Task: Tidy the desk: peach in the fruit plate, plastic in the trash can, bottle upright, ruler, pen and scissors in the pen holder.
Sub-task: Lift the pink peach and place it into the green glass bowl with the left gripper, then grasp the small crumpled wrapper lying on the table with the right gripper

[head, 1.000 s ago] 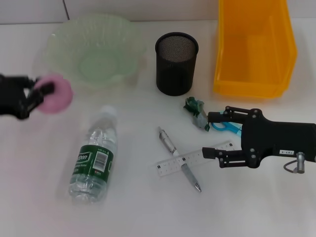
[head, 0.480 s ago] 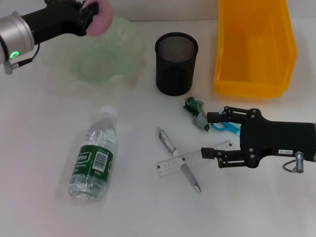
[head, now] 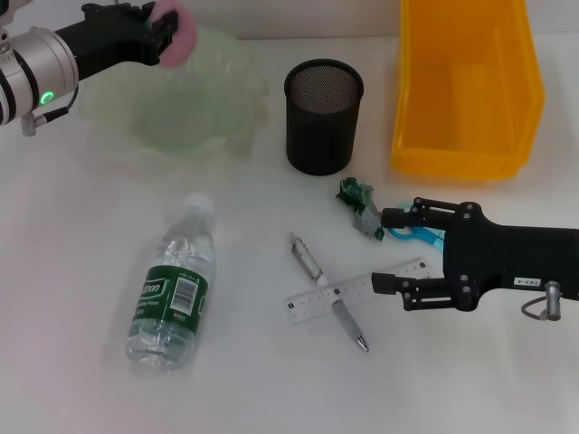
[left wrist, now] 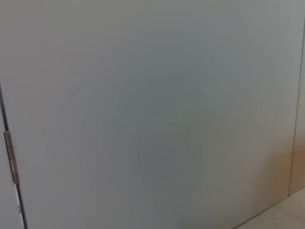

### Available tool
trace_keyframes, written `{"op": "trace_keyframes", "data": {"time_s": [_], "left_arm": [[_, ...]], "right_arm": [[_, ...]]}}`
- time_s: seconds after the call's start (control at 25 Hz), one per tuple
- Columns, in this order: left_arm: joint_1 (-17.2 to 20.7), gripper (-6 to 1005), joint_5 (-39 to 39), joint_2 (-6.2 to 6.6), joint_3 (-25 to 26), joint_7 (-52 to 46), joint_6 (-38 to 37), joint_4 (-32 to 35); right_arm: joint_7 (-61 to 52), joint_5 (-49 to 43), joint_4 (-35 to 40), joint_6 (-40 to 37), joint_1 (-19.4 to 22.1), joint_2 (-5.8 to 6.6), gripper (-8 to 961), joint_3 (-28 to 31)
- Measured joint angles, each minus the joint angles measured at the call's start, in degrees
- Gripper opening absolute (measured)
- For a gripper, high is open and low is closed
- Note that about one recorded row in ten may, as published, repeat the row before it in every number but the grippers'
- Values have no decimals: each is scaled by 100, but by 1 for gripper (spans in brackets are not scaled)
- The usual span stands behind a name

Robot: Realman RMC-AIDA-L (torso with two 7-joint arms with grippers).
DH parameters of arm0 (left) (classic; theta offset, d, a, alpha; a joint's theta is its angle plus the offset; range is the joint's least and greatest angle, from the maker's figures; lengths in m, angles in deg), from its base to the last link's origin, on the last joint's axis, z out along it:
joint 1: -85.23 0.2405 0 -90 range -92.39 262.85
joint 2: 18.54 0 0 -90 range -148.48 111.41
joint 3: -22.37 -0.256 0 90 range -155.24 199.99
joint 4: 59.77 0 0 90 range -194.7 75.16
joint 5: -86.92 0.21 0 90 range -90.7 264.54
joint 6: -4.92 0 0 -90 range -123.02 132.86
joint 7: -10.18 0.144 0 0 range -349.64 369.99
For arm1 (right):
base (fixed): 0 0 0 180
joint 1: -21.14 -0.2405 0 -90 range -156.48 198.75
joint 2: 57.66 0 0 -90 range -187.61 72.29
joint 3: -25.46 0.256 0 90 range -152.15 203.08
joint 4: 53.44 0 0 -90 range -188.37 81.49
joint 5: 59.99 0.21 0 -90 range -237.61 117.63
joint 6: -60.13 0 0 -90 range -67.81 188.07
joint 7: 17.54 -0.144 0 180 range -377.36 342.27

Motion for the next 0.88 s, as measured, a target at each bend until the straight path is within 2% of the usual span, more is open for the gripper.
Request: {"op": "trace_keyframes", "data": {"time_s": [0.16, 0.36, 0.52, 0.56, 0.64, 0.68, 0.72, 0.76, 0.84, 0.88], "left_arm": [[27, 332, -6, 11, -28, 4, -40, 46], [165, 423, -27, 17, -32, -29, -249, 223], [476, 495, -48, 45, -28, -49, -1180, 554], [614, 514, -57, 51, -18, -53, -1539, 693], [614, 550, -57, 51, -18, -53, -1539, 693], [850, 568, -84, 63, -11, -41, -2178, 926], [1271, 772, -81, 98, -28, 42, -3165, 1265], [1504, 776, -2, 125, -38, 99, -3543, 1352], [1504, 784, -2, 125, -38, 99, -3543, 1352], [1689, 788, 59, 147, -41, 169, -3829, 1417]], "right_arm": [[-85, 0, 0, 9, 0, 3, 832, 0], [-462, 0, 72, -2, -20, 13, 832, 6], [-1040, 18, 300, -6, -10, 27, 831, 34], [-1393, 49, 521, -19, 22, 31, 831, 74], [-2213, 95, 1116, -101, 115, 33, 831, 129], [-2682, 92, 1494, -181, 157, 37, 831, 144], [-3135, 50, 1859, -267, 187, 41, 831, 154], [-3628, -46, 2278, -344, 202, 53, 831, 167], [-4697, -455, 3144, -531, 148, 62, 831, 177], [-5263, -733, 3558, -638, 70, 65, 831, 164]]}}
